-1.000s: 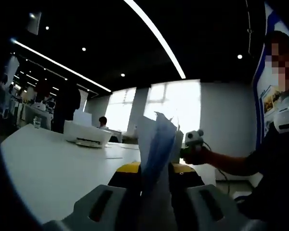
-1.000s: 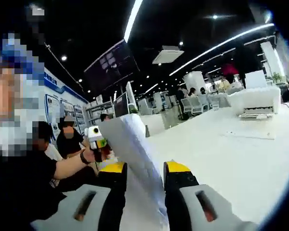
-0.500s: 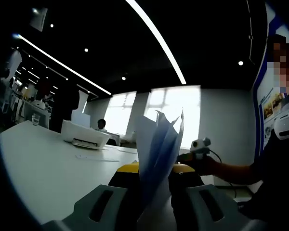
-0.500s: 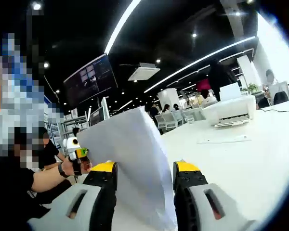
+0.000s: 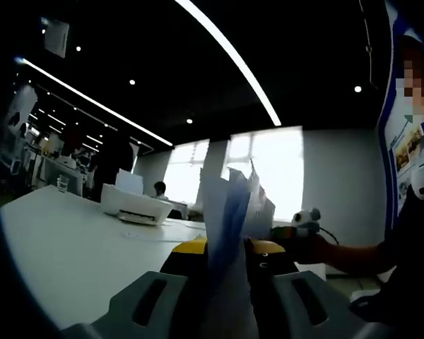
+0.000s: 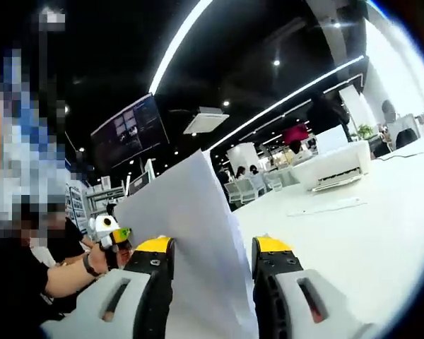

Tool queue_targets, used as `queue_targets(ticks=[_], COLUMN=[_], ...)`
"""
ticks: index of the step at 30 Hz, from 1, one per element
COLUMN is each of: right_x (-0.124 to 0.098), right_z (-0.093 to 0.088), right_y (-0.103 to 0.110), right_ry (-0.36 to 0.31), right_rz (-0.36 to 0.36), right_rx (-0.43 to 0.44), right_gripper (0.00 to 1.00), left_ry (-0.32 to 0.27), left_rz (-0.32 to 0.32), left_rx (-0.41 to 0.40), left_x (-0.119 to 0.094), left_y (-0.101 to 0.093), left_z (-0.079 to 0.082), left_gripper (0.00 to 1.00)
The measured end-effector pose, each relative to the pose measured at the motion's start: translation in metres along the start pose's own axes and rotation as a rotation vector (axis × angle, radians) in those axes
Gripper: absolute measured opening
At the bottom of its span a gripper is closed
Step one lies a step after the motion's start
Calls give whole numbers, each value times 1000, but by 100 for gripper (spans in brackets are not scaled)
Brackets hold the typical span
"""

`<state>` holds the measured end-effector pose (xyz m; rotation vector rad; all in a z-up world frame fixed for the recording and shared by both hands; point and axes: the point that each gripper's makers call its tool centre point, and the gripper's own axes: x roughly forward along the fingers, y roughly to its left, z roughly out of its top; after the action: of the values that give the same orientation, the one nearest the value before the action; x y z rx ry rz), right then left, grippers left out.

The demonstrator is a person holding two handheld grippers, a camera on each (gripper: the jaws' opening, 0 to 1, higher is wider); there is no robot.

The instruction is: Organize the stack of printing papers by aligning and flattening the scattered papers on the table

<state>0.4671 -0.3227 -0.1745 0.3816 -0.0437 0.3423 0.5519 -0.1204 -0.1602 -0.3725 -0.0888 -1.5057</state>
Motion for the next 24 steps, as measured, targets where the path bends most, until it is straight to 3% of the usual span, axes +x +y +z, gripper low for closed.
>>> queue_targets(ticks=[9, 12, 15, 19, 24], right_x=[1, -2, -2, -4, -1], right_z=[-6, 0, 5, 1, -3], right_y=[-5, -5, -1, -3, -4], right_ry=[-7, 4, -26, -16, -4], right_rz=[-81, -51, -46, -96, -92], right_rx=[-63, -78, 3, -30, -40], right_gripper=[40, 40, 44, 56, 56], left_ry=[-27, -16, -6, 2, 59], left_rz=[38, 36, 37, 73, 113], left_rx=[13, 14, 21, 61, 124], left_x=[2, 4, 8, 13, 22], left_y=[4, 5, 3, 2, 7], left_z=[4, 7, 7, 2, -8], left_gripper=[24, 24, 24, 29, 30])
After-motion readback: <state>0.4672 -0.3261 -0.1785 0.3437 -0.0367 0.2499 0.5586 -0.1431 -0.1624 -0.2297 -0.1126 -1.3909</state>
